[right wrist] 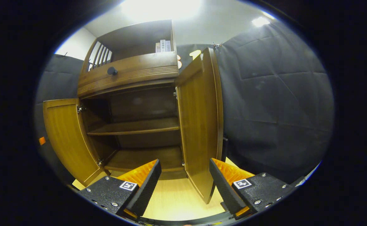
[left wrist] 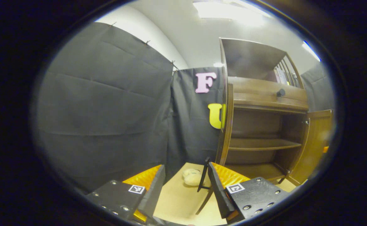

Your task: Open the right door of the double-door shoe cabinet with the right hand, and open the left door with the left hand.

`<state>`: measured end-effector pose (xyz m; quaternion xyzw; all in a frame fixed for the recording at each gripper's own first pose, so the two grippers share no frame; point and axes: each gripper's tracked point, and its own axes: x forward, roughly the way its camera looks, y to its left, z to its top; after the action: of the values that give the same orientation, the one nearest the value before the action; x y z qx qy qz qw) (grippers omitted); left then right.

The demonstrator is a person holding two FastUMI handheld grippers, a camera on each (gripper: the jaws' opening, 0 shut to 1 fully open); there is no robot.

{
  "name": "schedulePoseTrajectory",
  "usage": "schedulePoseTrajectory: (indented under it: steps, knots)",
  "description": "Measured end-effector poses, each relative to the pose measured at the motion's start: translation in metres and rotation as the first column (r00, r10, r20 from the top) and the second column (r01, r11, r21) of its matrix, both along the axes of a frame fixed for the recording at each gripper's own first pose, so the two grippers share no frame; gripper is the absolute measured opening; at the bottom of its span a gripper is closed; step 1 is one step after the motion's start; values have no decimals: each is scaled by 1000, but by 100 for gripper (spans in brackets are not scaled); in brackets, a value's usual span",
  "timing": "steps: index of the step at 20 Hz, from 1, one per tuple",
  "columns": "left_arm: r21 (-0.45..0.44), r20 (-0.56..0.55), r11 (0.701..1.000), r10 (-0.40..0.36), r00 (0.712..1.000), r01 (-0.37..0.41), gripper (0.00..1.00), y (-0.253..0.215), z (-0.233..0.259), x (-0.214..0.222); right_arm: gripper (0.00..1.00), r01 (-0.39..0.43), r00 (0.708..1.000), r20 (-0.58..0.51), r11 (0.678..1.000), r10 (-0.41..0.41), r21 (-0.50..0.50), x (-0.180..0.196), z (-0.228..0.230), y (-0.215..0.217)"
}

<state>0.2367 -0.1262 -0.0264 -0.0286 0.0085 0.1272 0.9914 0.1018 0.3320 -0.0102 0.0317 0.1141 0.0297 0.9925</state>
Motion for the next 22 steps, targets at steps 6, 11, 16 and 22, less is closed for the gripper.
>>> schedulePoseTrajectory:
  steps: [6,11,16,22]
  knots:
    - [64,18,995,-81,997,80,84,-87,54,17,91,-31,996,80,999,29,20,-2,53,6]
    - [89,-25,963,-253,967,254,84,-200,48,36,91,-33,992,127,998,27,47,-8,87,3]
    - [87,-24,949,-303,953,304,78,-233,44,42,91,-6,992,127,999,2,34,-22,79,-6]
    - [55,8,951,-306,952,305,78,-231,41,46,95,19,994,102,999,-23,33,-29,67,-11]
